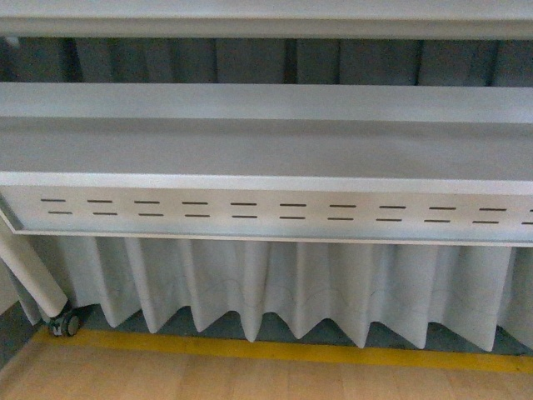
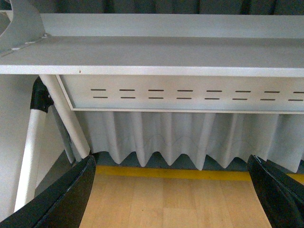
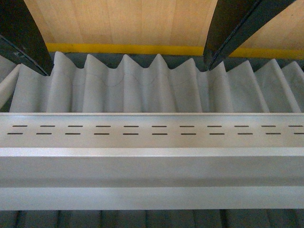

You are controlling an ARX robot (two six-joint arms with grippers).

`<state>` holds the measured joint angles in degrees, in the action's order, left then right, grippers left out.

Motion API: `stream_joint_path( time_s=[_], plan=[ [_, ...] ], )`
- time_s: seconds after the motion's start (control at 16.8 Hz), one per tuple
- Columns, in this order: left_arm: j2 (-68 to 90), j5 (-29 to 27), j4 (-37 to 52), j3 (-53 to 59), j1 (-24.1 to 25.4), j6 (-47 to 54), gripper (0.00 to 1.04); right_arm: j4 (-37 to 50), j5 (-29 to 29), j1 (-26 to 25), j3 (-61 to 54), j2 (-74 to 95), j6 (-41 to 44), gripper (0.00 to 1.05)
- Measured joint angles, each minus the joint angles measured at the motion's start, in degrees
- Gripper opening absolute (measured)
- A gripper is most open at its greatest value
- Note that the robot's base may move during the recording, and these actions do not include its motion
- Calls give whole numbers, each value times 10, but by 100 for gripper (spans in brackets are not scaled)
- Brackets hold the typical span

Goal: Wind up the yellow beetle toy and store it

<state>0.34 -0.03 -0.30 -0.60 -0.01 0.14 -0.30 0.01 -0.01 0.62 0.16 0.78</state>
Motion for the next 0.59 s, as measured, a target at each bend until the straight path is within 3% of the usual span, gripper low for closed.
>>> stream_joint_path(
  time_s=[0.59],
  plan=[
    [0,0,0,0,0,0,98,0,0,0,0,0,0,98]
  ],
)
